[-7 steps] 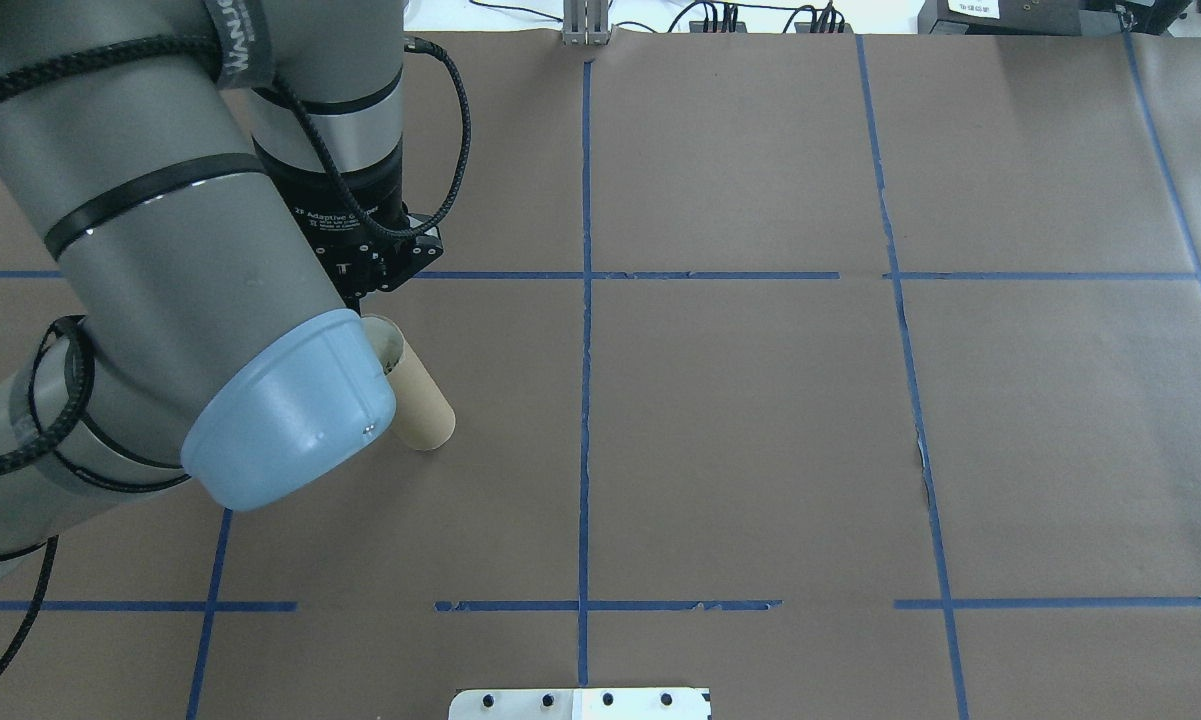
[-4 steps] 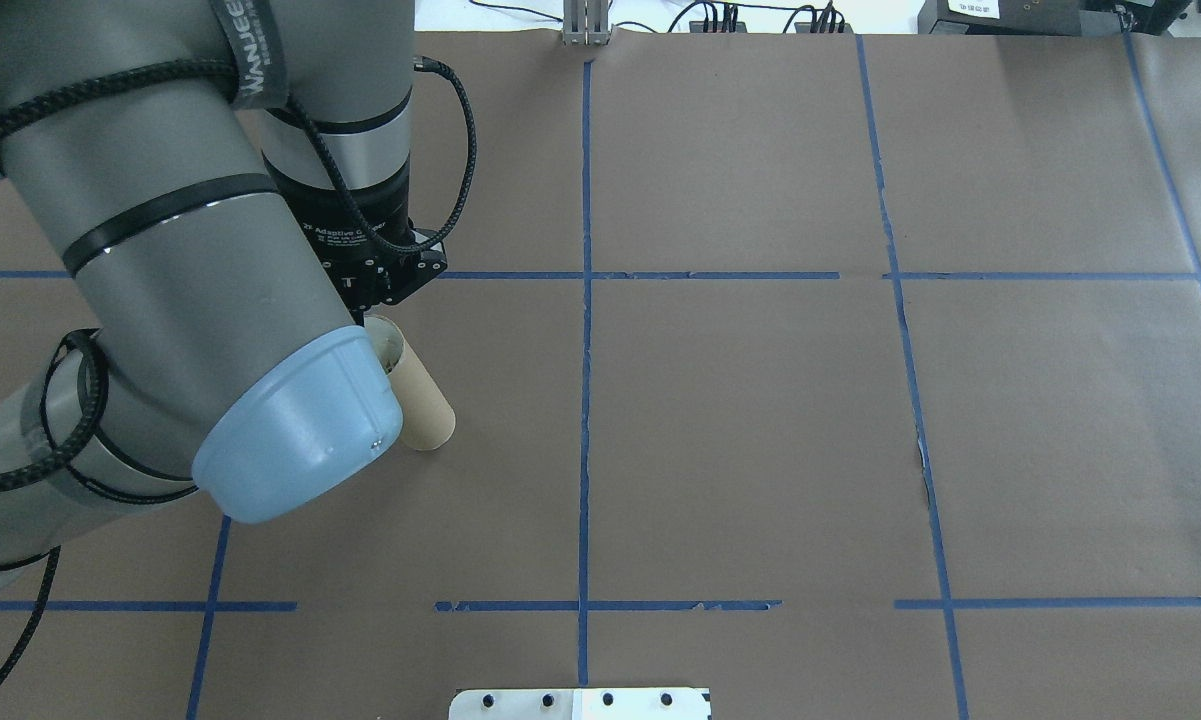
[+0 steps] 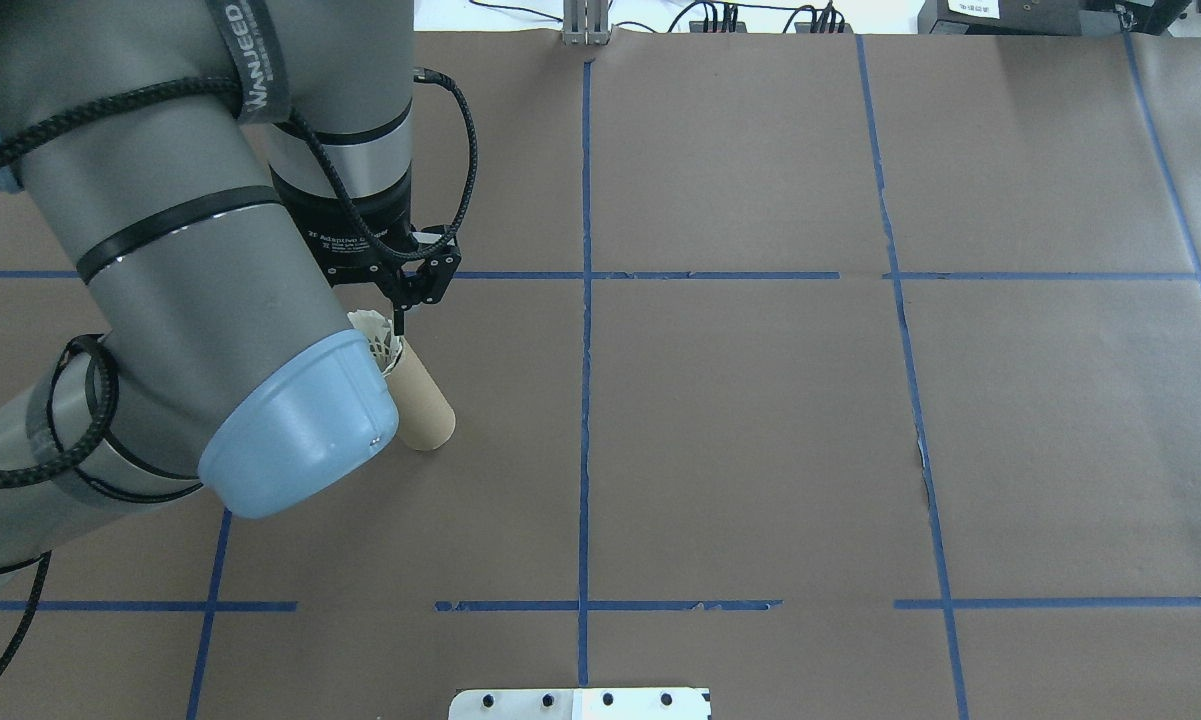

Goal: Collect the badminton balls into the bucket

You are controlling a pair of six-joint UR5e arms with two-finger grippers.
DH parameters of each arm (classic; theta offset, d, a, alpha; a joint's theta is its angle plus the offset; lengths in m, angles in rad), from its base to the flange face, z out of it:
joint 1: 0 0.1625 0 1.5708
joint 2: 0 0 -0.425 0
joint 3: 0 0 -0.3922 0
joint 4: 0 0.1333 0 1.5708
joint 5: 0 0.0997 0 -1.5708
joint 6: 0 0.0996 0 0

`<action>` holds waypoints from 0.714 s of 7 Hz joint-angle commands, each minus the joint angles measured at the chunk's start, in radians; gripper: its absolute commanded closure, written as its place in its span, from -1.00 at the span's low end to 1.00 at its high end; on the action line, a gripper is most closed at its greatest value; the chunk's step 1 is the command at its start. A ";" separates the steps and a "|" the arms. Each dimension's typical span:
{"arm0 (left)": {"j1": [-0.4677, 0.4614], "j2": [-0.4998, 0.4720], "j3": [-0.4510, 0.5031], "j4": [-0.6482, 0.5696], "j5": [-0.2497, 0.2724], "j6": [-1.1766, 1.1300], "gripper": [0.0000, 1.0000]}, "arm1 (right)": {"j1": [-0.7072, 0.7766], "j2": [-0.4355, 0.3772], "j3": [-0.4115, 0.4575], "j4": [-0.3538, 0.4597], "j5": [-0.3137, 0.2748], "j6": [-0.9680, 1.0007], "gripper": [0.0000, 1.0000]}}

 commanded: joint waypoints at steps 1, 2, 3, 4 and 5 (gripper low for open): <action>-0.033 0.017 -0.072 -0.023 0.007 0.015 -1.00 | 0.000 0.000 -0.001 0.000 0.000 0.000 -1.00; -0.107 0.083 -0.112 -0.146 -0.002 0.021 -1.00 | 0.000 0.000 -0.001 0.000 0.000 0.000 -1.00; -0.166 0.180 -0.146 -0.292 -0.003 0.023 -1.00 | 0.000 0.000 -0.001 0.000 0.000 -0.002 -1.00; -0.211 0.266 -0.149 -0.415 -0.003 0.100 -1.00 | 0.000 0.000 0.000 0.000 0.000 0.000 -1.00; -0.252 0.335 -0.143 -0.463 -0.005 0.222 -1.00 | 0.000 0.000 -0.001 0.000 0.000 0.000 -1.00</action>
